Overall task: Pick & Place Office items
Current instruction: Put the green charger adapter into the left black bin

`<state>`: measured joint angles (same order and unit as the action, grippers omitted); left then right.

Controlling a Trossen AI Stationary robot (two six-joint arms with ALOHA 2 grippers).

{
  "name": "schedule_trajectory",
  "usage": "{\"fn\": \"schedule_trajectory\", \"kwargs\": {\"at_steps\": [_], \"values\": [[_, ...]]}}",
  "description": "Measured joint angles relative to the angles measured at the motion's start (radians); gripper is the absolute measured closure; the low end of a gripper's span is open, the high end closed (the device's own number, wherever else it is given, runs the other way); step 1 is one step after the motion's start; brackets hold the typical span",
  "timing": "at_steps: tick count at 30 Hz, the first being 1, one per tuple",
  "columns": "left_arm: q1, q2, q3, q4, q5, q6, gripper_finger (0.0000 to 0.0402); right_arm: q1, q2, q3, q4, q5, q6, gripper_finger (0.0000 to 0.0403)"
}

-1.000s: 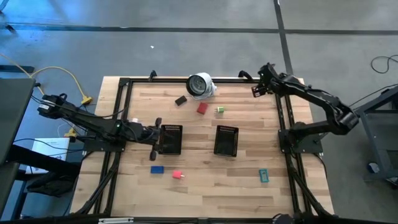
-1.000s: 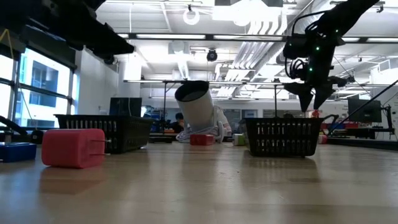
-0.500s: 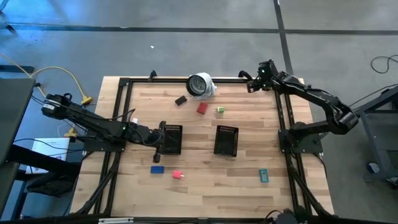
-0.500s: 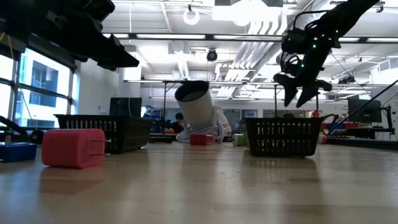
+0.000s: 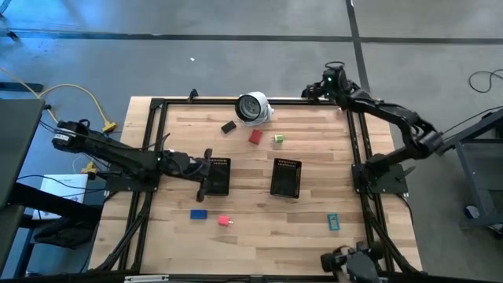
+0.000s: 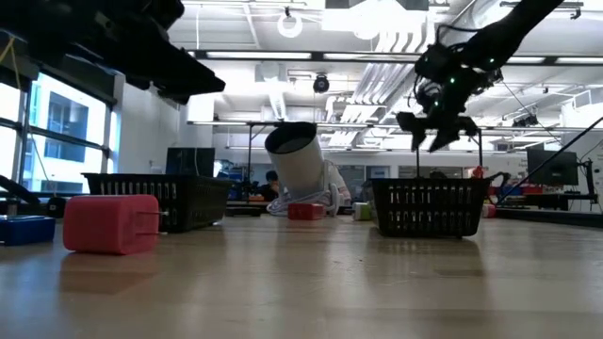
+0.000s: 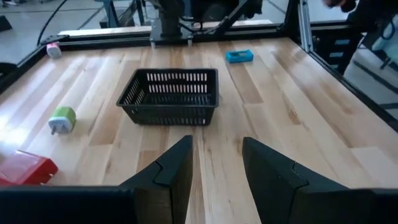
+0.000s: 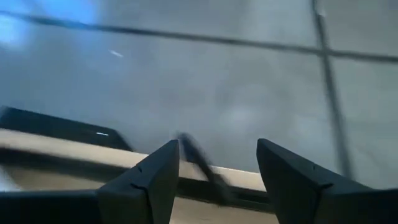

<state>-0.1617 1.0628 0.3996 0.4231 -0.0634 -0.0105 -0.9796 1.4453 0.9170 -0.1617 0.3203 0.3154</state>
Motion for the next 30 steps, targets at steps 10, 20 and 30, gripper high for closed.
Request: {"fn": "schedule_trajectory", "kwargs": {"at_steps": [10, 20, 30], "values": [[0.038, 0.001, 0.000, -0.003, 0.050, -0.005, 0.0267, -0.071, 0.082, 0.068, -0.162, 0.050, 0.058, 0.0200], [0.043, 0.001, 0.000, -0.003, 0.076, 0.017, 0.0267, -0.080, 0.096, 0.068, -0.319, 0.054, 0.102, 0.0204], [0.044, 0.001, 0.000, -0.004, 0.102, 0.040, 0.0267, -0.043, 0.096, 0.068, -0.514, -0.010, 0.140, 0.0246]]}}
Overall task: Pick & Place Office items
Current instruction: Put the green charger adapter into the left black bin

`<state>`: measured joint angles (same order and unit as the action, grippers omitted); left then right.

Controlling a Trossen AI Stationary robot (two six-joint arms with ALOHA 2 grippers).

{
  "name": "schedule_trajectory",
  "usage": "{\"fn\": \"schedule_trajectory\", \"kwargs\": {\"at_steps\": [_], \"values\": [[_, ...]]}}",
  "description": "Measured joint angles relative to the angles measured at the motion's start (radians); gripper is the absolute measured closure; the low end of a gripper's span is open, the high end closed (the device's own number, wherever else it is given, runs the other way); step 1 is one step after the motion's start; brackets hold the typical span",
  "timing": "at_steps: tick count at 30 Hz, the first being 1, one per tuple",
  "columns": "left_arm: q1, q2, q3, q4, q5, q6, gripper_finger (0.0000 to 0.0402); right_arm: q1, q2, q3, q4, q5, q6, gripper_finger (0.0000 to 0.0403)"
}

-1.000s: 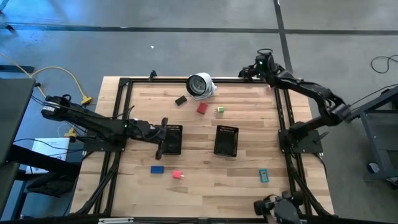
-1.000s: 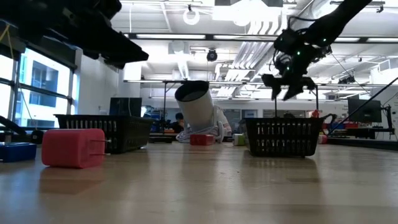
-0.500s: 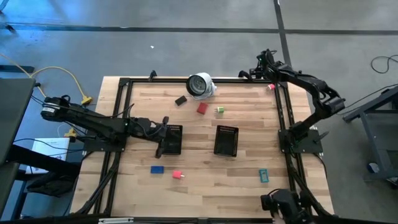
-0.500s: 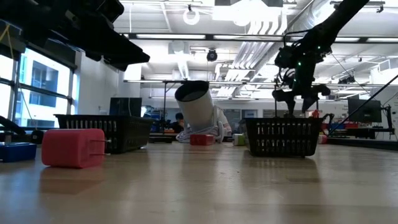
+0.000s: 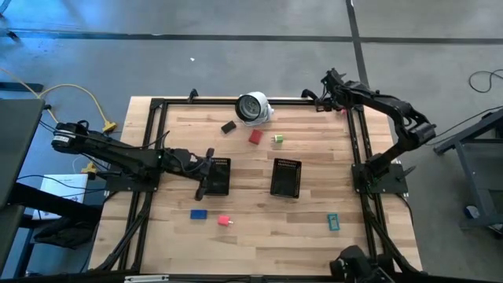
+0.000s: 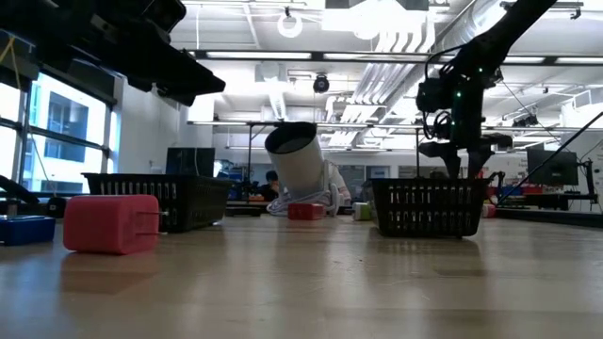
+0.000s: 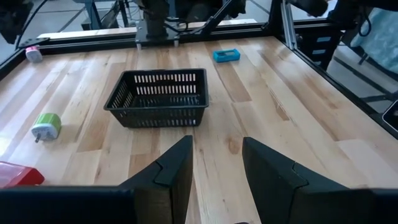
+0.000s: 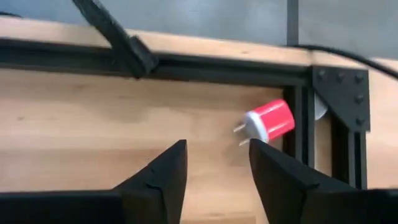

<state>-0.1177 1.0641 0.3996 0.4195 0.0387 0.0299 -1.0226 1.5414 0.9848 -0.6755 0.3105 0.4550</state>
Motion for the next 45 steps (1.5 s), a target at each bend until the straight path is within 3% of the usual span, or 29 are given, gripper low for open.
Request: {"fn": "schedule_trajectory", "kwargs": {"at_steps": [10, 38, 45], "values": [[0.000, 0.000, 0.000, -0.045, 0.012, 0.000, 0.0267, 0.049, 0.000, 0.000, -0.150, -0.001, 0.023, 0.0278], [0.000, 0.000, -0.001, -0.105, 0.013, -0.038, 0.0267, 0.140, 0.000, -0.098, -0.300, 0.004, 0.195, 0.0280], [0.000, 0.000, -0.001, -0.106, 0.013, -0.037, 0.0267, 0.173, 0.000, -0.128, -0.277, 0.105, 0.203, 0.0271]]}}
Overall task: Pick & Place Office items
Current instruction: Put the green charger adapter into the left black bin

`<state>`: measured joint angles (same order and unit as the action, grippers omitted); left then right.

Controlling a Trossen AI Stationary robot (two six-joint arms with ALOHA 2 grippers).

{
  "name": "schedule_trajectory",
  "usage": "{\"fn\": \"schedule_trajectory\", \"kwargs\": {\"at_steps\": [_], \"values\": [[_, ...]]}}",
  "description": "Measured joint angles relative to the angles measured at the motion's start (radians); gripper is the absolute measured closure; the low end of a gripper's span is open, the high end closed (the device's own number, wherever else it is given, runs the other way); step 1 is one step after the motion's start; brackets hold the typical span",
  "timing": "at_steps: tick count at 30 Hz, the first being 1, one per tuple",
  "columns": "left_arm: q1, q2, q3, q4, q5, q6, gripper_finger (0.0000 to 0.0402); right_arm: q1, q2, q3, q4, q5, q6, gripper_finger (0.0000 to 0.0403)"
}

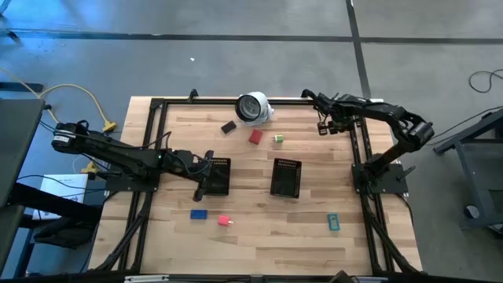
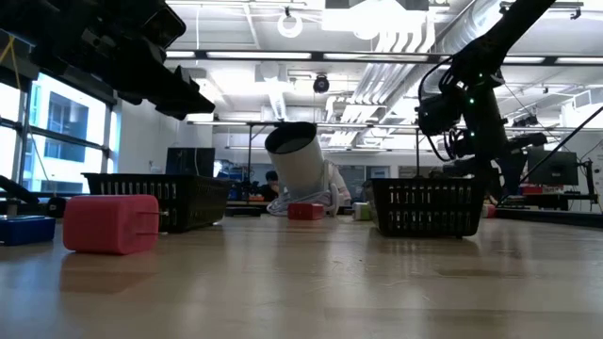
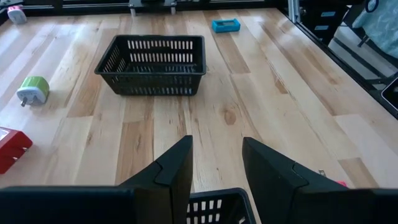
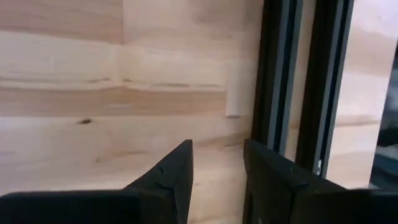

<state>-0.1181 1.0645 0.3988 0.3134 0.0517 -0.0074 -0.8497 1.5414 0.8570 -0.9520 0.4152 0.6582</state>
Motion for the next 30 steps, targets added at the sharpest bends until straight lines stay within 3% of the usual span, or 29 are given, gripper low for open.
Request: {"fn": "schedule_trajectory", "kwargs": {"at_steps": [10, 30], "values": [[0.000, 0.000, 0.000, -0.003, 0.000, 0.002, 0.0267, -0.005, 0.000, -0.008, 0.155, 0.181, 0.021, 0.0232], [0.000, 0.000, 0.000, -0.004, 0.000, 0.012, 0.0267, -0.010, 0.130, -0.008, 0.209, 0.241, 0.053, 0.0230]]}}
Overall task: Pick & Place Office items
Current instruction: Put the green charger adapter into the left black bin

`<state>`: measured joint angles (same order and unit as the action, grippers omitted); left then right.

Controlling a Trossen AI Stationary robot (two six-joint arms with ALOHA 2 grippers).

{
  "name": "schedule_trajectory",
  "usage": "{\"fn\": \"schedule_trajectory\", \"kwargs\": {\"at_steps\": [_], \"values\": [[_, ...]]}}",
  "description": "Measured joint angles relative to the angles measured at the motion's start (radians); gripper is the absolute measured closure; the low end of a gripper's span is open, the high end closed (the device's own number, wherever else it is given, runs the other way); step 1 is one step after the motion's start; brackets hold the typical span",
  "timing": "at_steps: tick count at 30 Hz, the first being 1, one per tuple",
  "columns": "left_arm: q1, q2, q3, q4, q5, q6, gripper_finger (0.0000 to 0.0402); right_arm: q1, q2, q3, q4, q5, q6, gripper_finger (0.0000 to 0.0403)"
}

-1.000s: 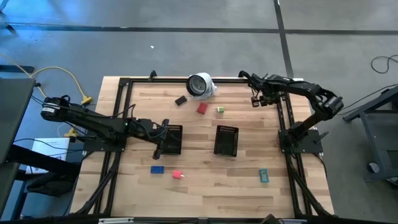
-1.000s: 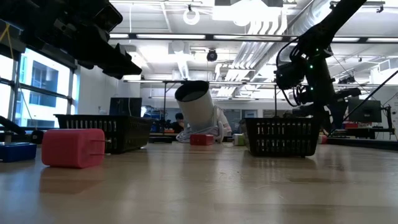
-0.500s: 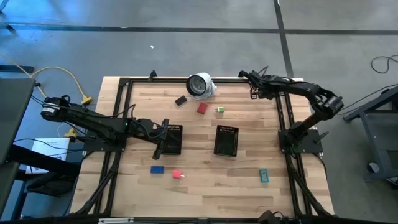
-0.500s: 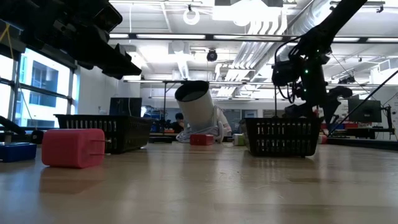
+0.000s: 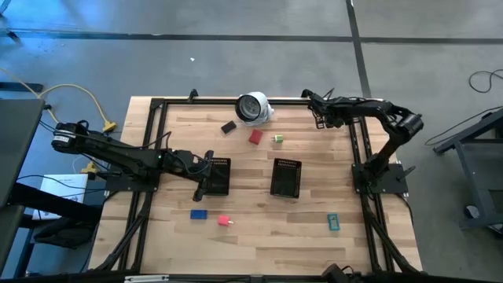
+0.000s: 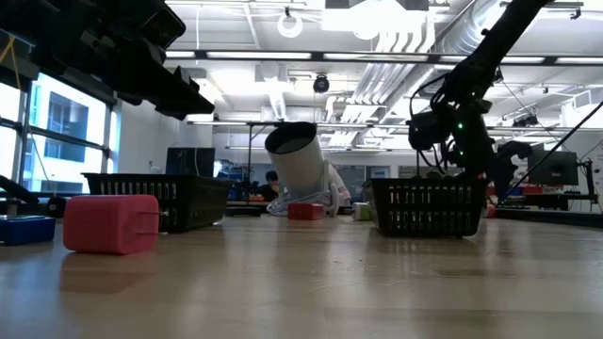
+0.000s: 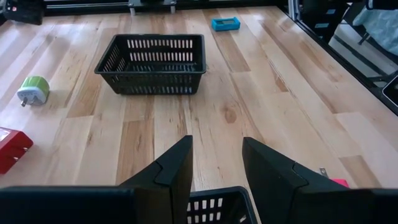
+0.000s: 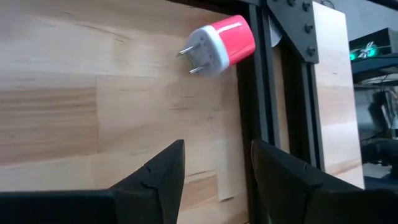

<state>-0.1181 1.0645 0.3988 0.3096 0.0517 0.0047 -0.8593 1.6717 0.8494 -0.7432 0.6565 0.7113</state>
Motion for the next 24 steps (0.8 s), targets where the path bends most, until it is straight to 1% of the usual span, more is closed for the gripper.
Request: {"fn": "schedule_trajectory", "kwargs": {"at_steps": [6, 8, 12, 15, 19, 24], "values": [[0.000, 0.000, 0.000, 0.000, 0.000, 0.003, 0.0267, 0.000, -0.001, 0.000, 0.020, -0.021, -0.005, 0.0229], [0.000, 0.000, 0.000, 0.000, 0.000, 0.003, 0.0267, 0.000, -0.001, 0.000, 0.028, -0.046, -0.014, 0.0229], [0.000, 0.000, 0.000, 0.000, -0.005, 0.030, 0.0267, 0.013, -0.010, 0.000, 0.084, -0.154, -0.097, 0.0229], [0.002, 0.000, 0.000, 0.000, -0.019, 0.052, 0.0267, 0.056, -0.042, 0.000, 0.173, -0.217, -0.181, 0.0229], [0.024, 0.000, 0.000, 0.001, -0.046, 0.049, 0.0267, 0.147, -0.145, 0.000, 0.318, -0.274, -0.269, 0.0229], [0.058, 0.000, 0.000, 0.001, -0.047, 0.020, 0.0267, 0.268, -0.342, 0.000, 0.395, -0.423, -0.297, 0.0229]]}}
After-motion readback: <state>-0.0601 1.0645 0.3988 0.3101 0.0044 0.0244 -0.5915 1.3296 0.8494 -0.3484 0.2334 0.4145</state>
